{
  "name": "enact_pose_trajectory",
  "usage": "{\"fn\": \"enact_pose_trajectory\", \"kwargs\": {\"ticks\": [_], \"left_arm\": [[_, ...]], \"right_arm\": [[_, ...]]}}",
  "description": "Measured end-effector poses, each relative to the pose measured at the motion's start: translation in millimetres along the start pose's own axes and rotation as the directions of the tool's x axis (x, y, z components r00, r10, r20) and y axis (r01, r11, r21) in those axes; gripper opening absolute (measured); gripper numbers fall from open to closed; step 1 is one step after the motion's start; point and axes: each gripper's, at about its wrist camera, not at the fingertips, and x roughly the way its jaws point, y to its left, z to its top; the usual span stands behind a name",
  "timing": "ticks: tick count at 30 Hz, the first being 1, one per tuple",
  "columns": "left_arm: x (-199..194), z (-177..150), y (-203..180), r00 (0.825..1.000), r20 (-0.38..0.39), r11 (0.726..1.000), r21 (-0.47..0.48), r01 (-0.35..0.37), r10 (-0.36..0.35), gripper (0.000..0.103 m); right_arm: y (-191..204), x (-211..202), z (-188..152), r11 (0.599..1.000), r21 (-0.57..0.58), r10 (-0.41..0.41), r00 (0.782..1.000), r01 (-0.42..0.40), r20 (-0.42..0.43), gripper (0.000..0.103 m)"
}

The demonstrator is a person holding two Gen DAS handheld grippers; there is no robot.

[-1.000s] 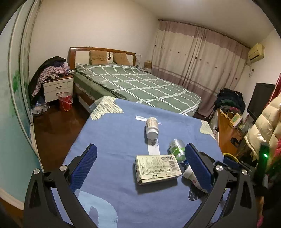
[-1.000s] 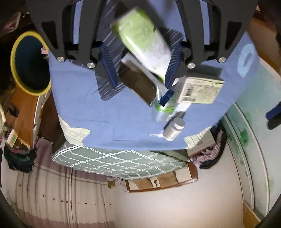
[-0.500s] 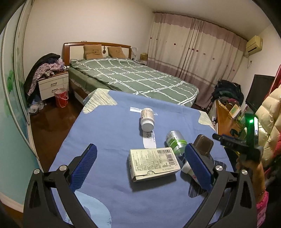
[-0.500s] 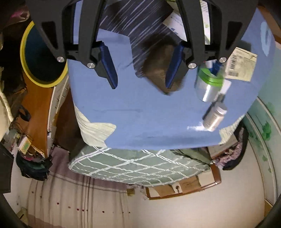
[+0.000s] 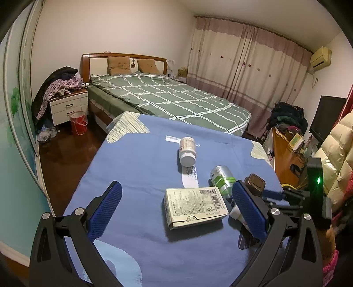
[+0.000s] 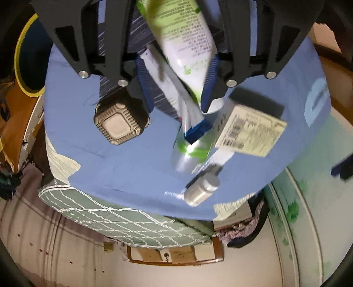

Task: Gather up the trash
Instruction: 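Grasp the crumpled snack wrapper on the table with the right gripper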

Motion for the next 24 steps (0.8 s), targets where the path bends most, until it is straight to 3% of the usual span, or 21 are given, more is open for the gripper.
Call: {"fn": "enact_pose_trajectory", "kwargs": {"ticks": [9,13,15,20,23,24], "left_arm": [[4,-4,3,1.000,-0.020,1.000,-0.013,0.008,-0.009,0.098],[5,-4,0,1.000,-0.019,1.000,-0.007,0.012,-0.012,0.098],[6,-4,0,1.000,-0.022,1.000,-0.006,0.009,-0.009,0.098],[12,-6,-1,0.999,-0.040,1.000,-0.010,0.014,-0.014,0.098],[14,-8,-5,0.999,-0.047,1.000,-0.001,0.020,-0.020,0.098],[14,-8,-7,0.999,-0.048,1.000,0.004,0.021,-0.020,0.098]], "right_arm": [[1,22,0,0.999,-0.035,-0.037,0.998,0.036,-0.054,0.031],[-6,40,4,1.000,-0.009,-0.015,0.997,0.014,-0.078,0.011],[-10,42,4,1.000,0.003,-0.021,0.997,0.021,-0.075,0.008],[-11,36,9,1.000,-0.008,0.018,0.997,-0.019,-0.076,0.010],[-5,41,16,0.998,-0.053,0.018,0.995,-0.024,-0.100,0.022],[-2,45,19,0.997,-0.067,0.021,0.993,-0.029,-0.113,0.032]]}}
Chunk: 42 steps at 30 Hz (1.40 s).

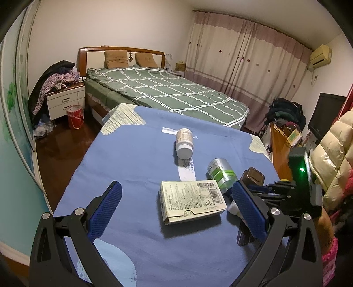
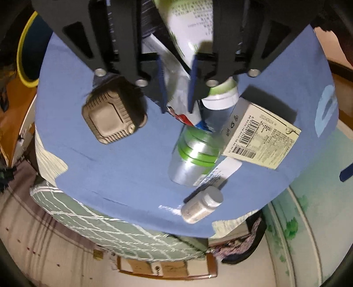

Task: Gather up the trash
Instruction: 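Grasp the crumpled snack wrapper on the table with the right gripper, then carry the snack wrapper over the bin and open the right gripper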

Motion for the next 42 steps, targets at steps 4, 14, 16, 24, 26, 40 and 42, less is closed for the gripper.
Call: {"fn": "enact_pose_trajectory", "kwargs": {"ticks": [4,14,16,24,26,40,42], "left_arm": [[-2,0,-2,1.000,0.006,1.000,0.006,0.003,-0.003,0.098],[6,-2,-1,1.000,-0.017,1.000,-0.003,0.008,-0.008,0.098],[5,-2,-1,1.000,-0.015,1.000,-0.002,0.013,-0.013,0.098],[11,-3,2,1.000,-0.026,1.000,-0.013,0.016,-0.016,0.098],[12,-3,1,0.999,-0.028,1.000,-0.011,0.018,-0.018,0.098],[23,-13,-26,0.996,-0.063,0.997,0.036,0.068,-0.065,0.098],[27,-16,-33,0.994,-0.075,0.996,0.051,0.077,-0.073,0.098]], "right_arm": [[8,9,8,0.997,-0.071,0.008,0.999,-0.012,-0.046,0.045],[21,36,17,0.987,-0.158,-0.031,0.988,0.007,-0.154,0.036],[24,37,16,0.987,-0.162,-0.040,0.989,0.017,-0.140,0.034],[12,-13,19,0.999,-0.045,0.008,0.997,-0.005,0.075,0.031],[7,-35,18,1.000,-0.015,0.030,0.987,-0.028,0.155,0.031],[-64,-114,-17,0.974,0.226,-0.087,0.934,0.007,0.347,0.031],[-81,-115,-30,0.960,0.277,-0.127,0.934,0.032,0.333,0.031]]}}
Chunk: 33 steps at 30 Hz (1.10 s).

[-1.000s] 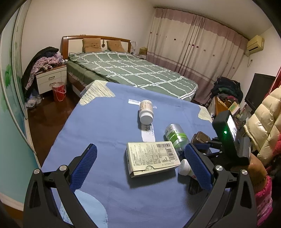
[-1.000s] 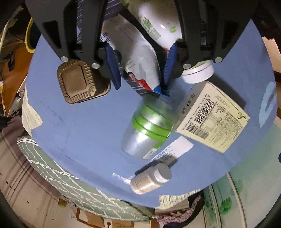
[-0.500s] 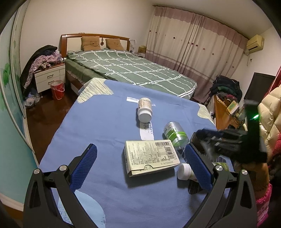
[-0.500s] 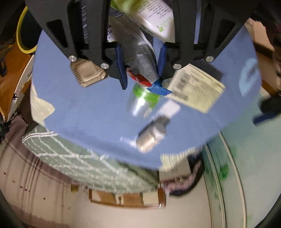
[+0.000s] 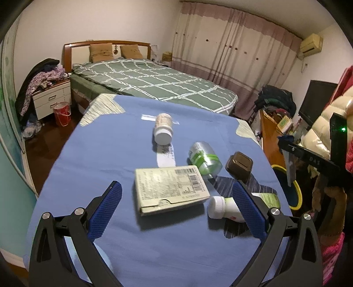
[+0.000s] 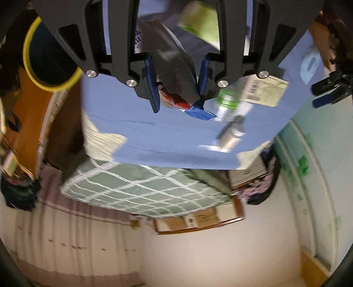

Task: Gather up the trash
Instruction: 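Carry the snack wrapper over the bin and open the right gripper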

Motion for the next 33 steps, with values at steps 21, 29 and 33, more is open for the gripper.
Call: {"fn": "enact_pose_trajectory", "kwargs": {"ticks": [21,29,33], "left_arm": [[46,-20,-75,0.992,-0.110,0.988,0.136,0.070,-0.055,0.098],[51,-23,-77,0.990,-0.128,0.987,0.145,0.076,-0.057,0.098],[52,-24,-75,0.990,-0.128,0.988,0.137,0.077,-0.060,0.098]], "right_arm": [[-202,15,-68,0.890,0.318,-0.298,0.944,0.328,-0.139,0.033],[-218,26,-72,0.871,0.345,-0.316,0.937,0.348,-0.149,0.037],[-216,25,-71,0.868,0.344,-0.326,0.933,0.358,-0.150,0.039]]}}
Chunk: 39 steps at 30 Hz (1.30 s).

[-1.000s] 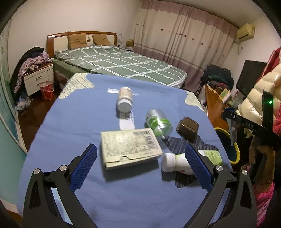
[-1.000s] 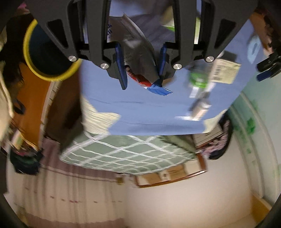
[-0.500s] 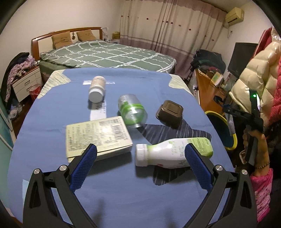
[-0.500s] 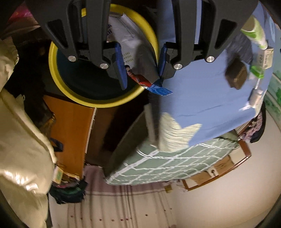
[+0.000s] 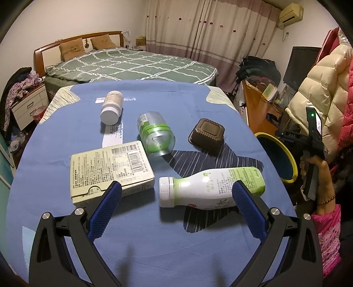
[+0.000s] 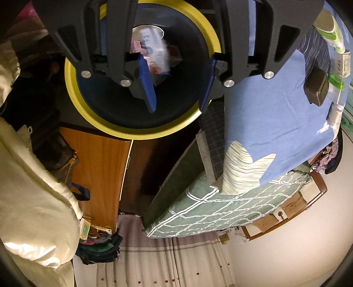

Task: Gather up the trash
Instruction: 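Carry the snack wrapper over the bin and open the right gripper, then move the left gripper toward the white-green milk bottle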

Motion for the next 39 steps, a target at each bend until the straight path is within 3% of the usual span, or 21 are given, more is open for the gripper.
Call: {"fn": "enact_pose_trajectory", "kwargs": {"ticks": [7,12,15,18,21,25,31,36,39], "left_arm": [[6,-7,-23,1.000,-0.007,0.999,0.023,0.029,-0.029,0.098],[17,-12,-73,0.999,-0.003,0.992,0.123,0.042,-0.042,0.098],[29,-10,-91,0.999,-0.025,0.990,0.136,0.048,-0.045,0.098],[39,-5,-105,1.000,0.002,0.986,0.162,-0.030,0.030,0.098],[45,-4,-109,0.999,0.001,0.987,0.155,-0.052,0.052,0.098],[48,-5,-108,0.995,-0.004,0.982,0.164,-0.095,0.097,0.098],[37,-14,-85,0.993,-0.039,0.981,0.164,-0.100,0.108,0.098],[4,-32,-42,0.991,-0.055,0.984,0.139,-0.109,0.118,0.098],[-14,-44,-17,0.985,-0.070,0.978,0.144,-0.148,0.159,0.098]], "right_arm": [[8,-11,-7,1.000,-0.007,0.028,0.999,-0.028,0.015,0.042],[9,-18,-10,0.998,-0.007,0.055,0.998,-0.055,0.021,0.043],[8,-20,-11,0.998,-0.006,0.069,0.997,-0.069,0.025,0.043],[5,-20,-14,0.997,-0.004,0.082,0.996,-0.082,0.022,0.043],[5,-19,-17,0.995,-0.002,0.095,0.995,-0.095,0.015,0.043],[3,-16,-21,0.993,0.008,0.115,0.993,-0.115,0.010,0.043],[7,-16,-24,0.990,0.015,0.142,0.990,-0.142,0.015,0.043],[13,-20,-26,0.988,0.010,0.152,0.988,-0.152,0.020,0.044],[20,-21,-26,0.987,0.002,0.160,0.987,-0.160,0.020,0.044]]}}
